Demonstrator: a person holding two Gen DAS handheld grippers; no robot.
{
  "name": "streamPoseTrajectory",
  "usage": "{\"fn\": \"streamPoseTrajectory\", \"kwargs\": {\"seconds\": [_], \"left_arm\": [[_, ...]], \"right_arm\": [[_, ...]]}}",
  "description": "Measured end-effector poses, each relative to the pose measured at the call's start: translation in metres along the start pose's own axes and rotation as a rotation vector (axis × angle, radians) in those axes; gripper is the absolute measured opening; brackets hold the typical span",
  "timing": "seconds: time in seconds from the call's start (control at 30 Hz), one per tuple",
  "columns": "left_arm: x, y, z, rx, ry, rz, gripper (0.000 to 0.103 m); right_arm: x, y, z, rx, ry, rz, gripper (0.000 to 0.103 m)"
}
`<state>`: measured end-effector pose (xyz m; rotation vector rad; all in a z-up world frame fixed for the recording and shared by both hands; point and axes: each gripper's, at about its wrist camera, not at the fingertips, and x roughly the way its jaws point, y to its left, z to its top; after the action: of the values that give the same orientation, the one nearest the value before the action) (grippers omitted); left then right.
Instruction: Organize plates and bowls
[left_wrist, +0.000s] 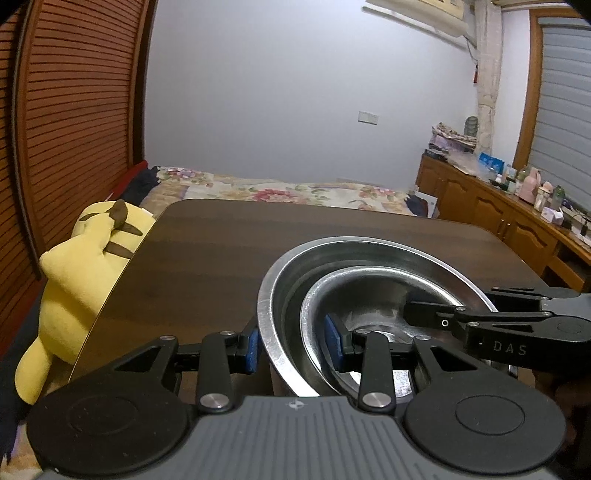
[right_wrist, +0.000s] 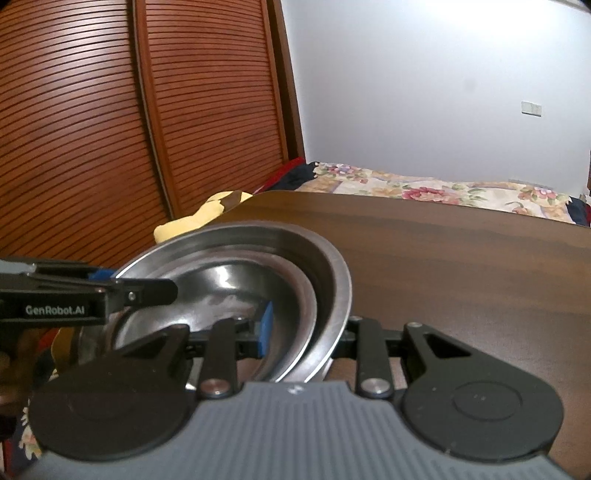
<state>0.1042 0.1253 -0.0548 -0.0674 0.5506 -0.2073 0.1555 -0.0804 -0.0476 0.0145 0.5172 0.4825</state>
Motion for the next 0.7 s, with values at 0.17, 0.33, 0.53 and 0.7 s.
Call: {"fn": "streamPoseTrajectory", "kwargs": {"seconds": [0.17,0.33,0.53,0.7], "left_arm": [[0.003,0.003,0.002,0.004,-0.001,-0.008,0.036],[0.003,0.002,0.002,0.009,-0.007,0.002,0.036],[-0.003,-0.003,0.003,0.016,-0.021,0.022,0.036],[-0.005,-0.009,0.002,0.025,-0.022,0.041,0.036]], "right_arm": [[0.002,-0.002,-0.001,0.022,-0.002,-0.001,0.03],[0.003,-0.002,-0.001,0.021,0.001,-0.001,0.03],[0.002,-0.007,0.0,0.049,0.0,0.011,0.032],[0.001,-0.009,0.001,0.079,-0.007,0.027,0.054]]}}
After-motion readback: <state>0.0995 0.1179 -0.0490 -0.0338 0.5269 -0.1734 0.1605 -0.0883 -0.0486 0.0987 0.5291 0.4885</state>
